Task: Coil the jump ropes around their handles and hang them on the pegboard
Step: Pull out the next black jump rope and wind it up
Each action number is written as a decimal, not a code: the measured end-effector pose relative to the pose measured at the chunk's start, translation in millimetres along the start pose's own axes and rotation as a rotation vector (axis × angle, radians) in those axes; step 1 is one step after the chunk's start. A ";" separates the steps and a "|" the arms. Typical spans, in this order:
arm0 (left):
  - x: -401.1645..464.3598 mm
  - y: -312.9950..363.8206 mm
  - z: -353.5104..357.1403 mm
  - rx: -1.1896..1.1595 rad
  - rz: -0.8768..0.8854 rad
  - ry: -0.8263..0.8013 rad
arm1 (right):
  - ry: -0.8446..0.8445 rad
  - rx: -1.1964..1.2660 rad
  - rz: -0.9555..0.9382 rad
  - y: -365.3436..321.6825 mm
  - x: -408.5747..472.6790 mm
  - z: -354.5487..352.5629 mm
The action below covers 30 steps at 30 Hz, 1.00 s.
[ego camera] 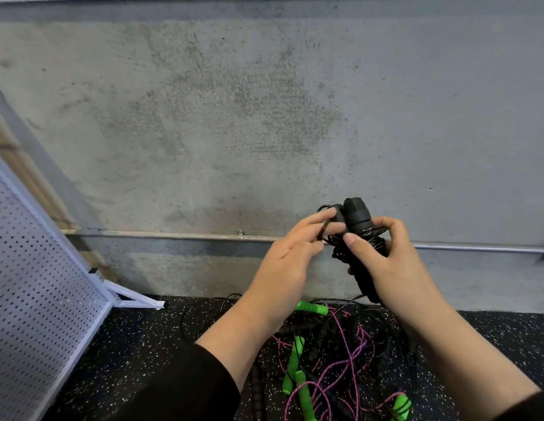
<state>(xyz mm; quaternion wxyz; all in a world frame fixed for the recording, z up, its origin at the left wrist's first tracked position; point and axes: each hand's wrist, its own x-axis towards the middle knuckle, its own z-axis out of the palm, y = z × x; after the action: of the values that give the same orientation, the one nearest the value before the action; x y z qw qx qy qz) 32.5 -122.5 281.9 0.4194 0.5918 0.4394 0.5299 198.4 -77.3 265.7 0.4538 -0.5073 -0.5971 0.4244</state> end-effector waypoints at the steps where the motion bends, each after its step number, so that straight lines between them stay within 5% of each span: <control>1: 1.6 -3.5 -2.4 0.048 0.030 -0.027 | -0.006 0.014 0.008 -1.2 -0.4 -0.1; 4: 4.5 -10.2 -3.8 0.177 0.092 -0.029 | -0.027 0.088 0.046 -2.4 -2.8 -0.5; 15: 7.4 -7.1 3.6 -0.086 0.080 0.248 | -0.070 0.263 0.114 -13.5 -8.9 -3.6; 30: 12.5 -20.0 4.5 -0.328 -0.244 0.365 | -0.037 0.321 0.111 -20.2 -12.7 -1.9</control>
<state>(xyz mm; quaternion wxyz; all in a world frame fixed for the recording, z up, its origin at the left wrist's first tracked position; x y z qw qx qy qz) 36.1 -105.3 265.5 0.4842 0.3532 0.4842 0.6375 196.7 -92.4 284.2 0.4938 -0.4525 -0.5009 0.5482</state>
